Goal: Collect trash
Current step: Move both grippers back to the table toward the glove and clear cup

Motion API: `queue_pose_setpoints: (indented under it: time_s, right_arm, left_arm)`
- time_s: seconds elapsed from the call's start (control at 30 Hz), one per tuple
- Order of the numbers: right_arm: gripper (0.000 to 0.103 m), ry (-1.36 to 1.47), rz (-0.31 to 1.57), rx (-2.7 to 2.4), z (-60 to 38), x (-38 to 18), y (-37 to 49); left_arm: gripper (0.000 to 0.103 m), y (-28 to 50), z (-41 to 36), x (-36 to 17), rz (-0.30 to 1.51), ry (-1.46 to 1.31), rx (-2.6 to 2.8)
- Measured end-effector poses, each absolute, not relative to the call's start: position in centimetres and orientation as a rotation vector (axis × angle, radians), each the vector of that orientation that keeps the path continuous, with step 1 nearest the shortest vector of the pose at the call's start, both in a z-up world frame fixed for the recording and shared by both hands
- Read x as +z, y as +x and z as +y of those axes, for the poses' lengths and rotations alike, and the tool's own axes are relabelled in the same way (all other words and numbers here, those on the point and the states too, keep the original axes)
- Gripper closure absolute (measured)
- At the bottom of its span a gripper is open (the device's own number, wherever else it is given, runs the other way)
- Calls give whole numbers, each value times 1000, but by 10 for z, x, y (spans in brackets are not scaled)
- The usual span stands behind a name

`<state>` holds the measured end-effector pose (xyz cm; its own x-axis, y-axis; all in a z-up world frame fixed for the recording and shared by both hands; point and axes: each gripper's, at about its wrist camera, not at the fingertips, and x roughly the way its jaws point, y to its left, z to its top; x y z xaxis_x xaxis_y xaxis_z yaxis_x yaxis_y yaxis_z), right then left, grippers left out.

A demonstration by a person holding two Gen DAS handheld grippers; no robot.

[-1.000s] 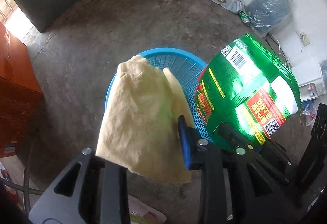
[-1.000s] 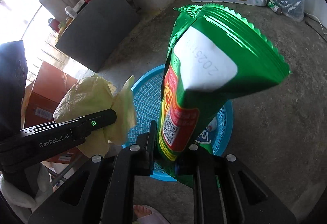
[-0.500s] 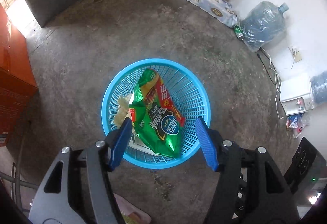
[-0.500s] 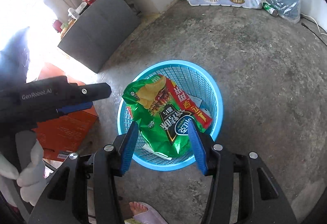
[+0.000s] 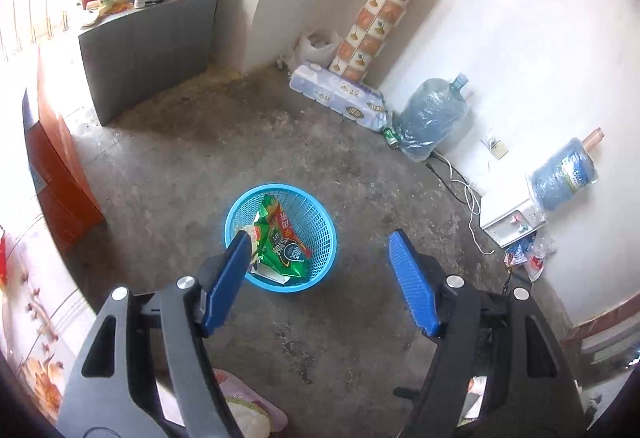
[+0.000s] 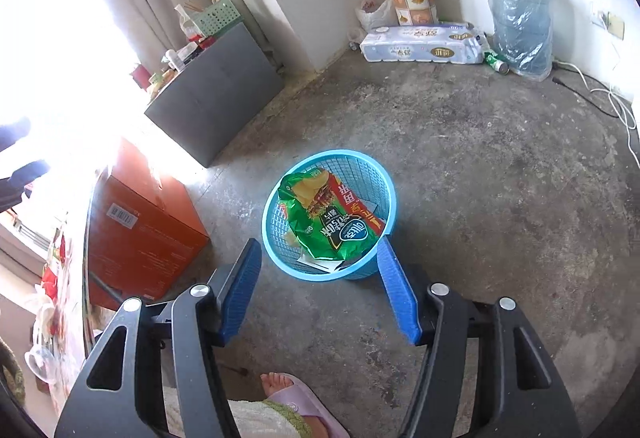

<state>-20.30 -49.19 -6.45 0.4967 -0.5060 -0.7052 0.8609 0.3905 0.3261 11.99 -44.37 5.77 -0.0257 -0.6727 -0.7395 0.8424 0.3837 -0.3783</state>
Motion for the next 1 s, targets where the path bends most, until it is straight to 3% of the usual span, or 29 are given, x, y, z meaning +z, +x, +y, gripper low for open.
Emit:
queue_pose_setpoints:
  time_s: [0.4,0.67,1.0]
  right_arm:
    - [8,351,438,-786,-384,52,-146]
    - [7,425,500,-363,-320,62,-55]
    - [7,460,717,37,-219,29,78]
  left_arm:
    - [28,105,-160,101,796,33,-882]
    - [25,113,-18,67,785,-163,-610]
    - [25,131,57,8,822,-252,-463]
